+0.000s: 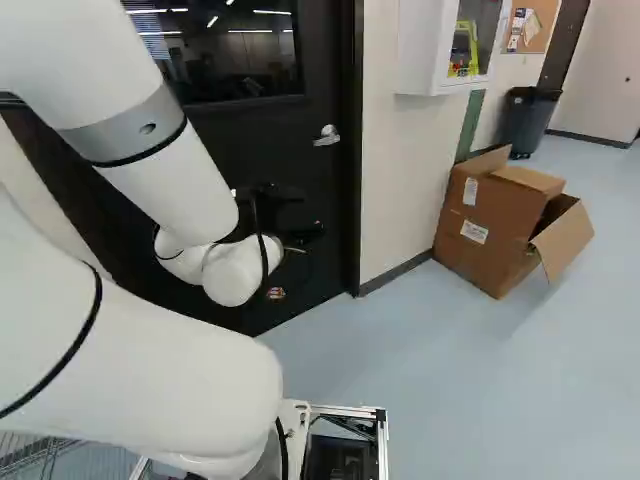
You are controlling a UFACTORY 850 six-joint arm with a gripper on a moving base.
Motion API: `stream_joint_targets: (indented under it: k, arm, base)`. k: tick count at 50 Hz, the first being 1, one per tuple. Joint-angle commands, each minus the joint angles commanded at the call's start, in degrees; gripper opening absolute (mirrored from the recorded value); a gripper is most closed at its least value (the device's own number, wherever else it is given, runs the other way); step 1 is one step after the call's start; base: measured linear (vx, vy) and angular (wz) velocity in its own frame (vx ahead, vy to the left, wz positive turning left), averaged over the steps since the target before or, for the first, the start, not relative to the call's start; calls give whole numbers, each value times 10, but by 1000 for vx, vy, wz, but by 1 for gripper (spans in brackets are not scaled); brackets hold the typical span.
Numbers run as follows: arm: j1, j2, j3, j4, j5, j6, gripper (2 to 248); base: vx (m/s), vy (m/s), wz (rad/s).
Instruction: Open the door and move inside
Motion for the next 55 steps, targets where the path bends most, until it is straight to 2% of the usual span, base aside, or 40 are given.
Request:
stream_joint_targets:
  k: [29,55]
  arm:
    - [0,-2,-2,0,0,0,247]
    - [0,-3,-20,0,0,0,247]
  base:
    - [187,6,4]
    - [9,1,1]
